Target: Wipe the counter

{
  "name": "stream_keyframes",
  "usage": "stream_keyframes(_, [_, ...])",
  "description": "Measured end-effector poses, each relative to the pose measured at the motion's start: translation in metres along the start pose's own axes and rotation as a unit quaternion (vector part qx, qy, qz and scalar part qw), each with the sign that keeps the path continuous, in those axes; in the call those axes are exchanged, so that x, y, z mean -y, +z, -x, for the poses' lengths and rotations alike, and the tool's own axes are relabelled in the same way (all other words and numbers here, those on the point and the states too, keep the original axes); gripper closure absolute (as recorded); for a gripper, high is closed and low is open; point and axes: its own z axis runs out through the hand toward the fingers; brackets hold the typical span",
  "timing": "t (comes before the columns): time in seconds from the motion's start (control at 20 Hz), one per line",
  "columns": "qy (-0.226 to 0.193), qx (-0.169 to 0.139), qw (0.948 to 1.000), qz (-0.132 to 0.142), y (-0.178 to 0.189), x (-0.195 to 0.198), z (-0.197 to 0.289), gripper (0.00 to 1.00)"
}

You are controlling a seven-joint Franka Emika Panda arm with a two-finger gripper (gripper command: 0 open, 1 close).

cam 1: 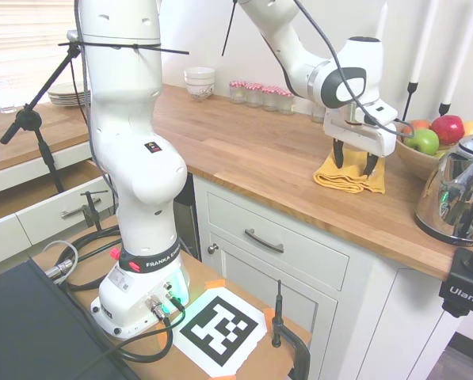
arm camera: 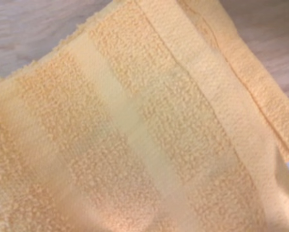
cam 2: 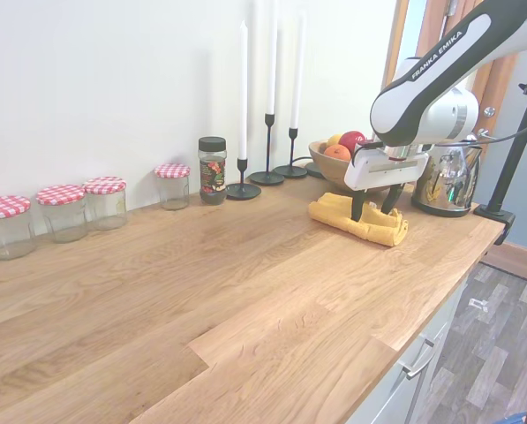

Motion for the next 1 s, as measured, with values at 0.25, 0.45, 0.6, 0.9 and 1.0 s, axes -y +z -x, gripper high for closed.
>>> stream_keyframes(0.25, [0.003, 0.006, 1.0000, -0.006, 0.0003, 0.0000, 0.0004, 1.00])
stream_keyframes(0.45, [0.004, 0.009, 0.9999, -0.008, 0.0003, -0.0002, 0.0004, 1.00])
stream_keyframes(0.6, [0.003, 0.011, 0.9999, -0.010, 0.0004, -0.0004, 0.0003, 1.00])
stream_keyframes(0.9, [0.006, 0.015, 0.9998, -0.013, 0.0005, -0.0007, 0.0004, 1.00])
stream_keyframes(1.0, [0.007, 0.016, 0.9997, -0.014, 0.0005, -0.0008, 0.0004, 1.00])
